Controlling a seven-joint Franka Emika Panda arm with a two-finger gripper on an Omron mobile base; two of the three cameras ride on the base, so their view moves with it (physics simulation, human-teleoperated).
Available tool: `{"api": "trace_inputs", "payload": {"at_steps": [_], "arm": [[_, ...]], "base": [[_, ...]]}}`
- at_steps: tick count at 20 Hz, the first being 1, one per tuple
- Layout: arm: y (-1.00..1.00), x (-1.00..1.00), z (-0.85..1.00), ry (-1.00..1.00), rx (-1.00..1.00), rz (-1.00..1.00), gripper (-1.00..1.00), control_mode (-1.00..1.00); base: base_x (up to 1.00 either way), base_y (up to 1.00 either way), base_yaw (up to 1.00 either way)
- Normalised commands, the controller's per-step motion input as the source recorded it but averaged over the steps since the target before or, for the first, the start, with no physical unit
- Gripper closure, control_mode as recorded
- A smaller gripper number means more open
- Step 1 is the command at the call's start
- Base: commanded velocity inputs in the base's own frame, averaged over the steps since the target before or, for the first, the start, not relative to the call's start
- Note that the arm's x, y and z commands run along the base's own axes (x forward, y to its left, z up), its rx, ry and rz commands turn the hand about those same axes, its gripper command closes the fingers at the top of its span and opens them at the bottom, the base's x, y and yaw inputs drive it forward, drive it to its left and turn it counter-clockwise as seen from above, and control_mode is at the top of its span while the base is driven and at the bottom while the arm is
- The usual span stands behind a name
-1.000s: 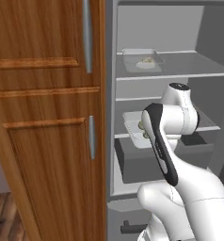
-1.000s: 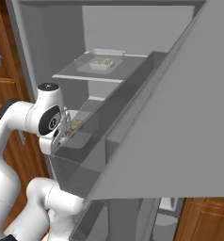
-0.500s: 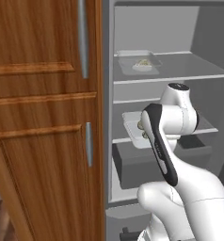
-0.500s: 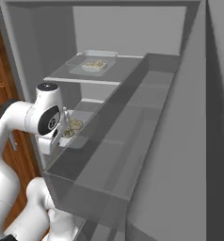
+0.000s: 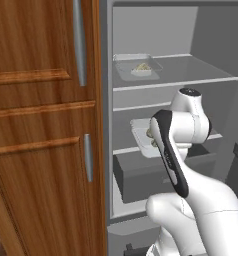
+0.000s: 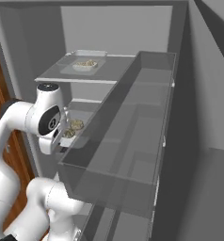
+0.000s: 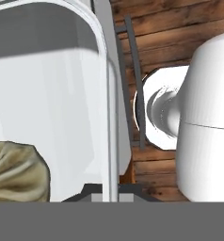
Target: Place two dumplings into each of the tupperware containers and then place the containers in the fridge.
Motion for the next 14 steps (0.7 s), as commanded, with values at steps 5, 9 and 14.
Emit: {"api": "trace_inputs", "payload": {"at_steps": [5,9,14], "arm": [[-0.15,0.47,-0.42,-0.2,0.0,0.0,1.0,-1.0],[-0.14,0.79,-0.42,-0.2,0.0,0.0,1.0,-1.0],[-0.25,0.86,-0.14,-0.02,0.0,0.0,1.0,-1.0]], "base": [[0.0,0.0,0.0],[0.0,0.0,0.0],[0.0,0.0,0.0]]}}
